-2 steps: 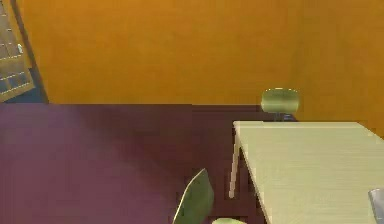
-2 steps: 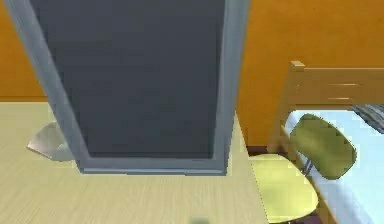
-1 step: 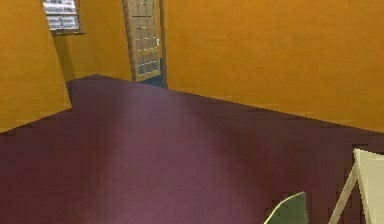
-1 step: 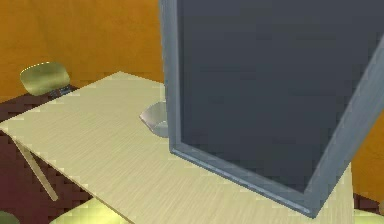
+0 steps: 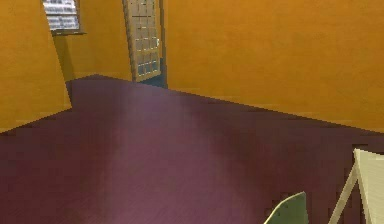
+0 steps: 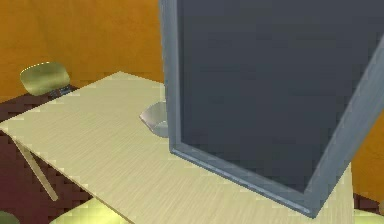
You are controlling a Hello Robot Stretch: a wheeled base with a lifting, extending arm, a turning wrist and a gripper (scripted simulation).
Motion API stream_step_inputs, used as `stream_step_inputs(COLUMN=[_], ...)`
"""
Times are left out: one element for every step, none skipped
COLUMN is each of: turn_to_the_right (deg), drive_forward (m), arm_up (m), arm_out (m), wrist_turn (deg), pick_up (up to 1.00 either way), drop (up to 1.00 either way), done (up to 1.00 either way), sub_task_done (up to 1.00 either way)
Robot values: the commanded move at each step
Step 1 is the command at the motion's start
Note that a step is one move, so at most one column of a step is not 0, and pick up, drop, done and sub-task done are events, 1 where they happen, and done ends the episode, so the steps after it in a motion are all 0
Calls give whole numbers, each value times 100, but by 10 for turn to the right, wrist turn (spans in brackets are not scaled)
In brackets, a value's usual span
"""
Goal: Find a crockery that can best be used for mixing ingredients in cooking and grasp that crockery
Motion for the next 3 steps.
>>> stream_step_inputs(turn_to_the_right=[0,0,0], drive_forward=[0,0,0], arm_up=[38,0,0], arm_out=[0,46,0], wrist_turn=[0,0,450], pick_up=[0,0,0], drop=[0,0,0], done=[0,0,0], sub_task_done=[0,0,0])
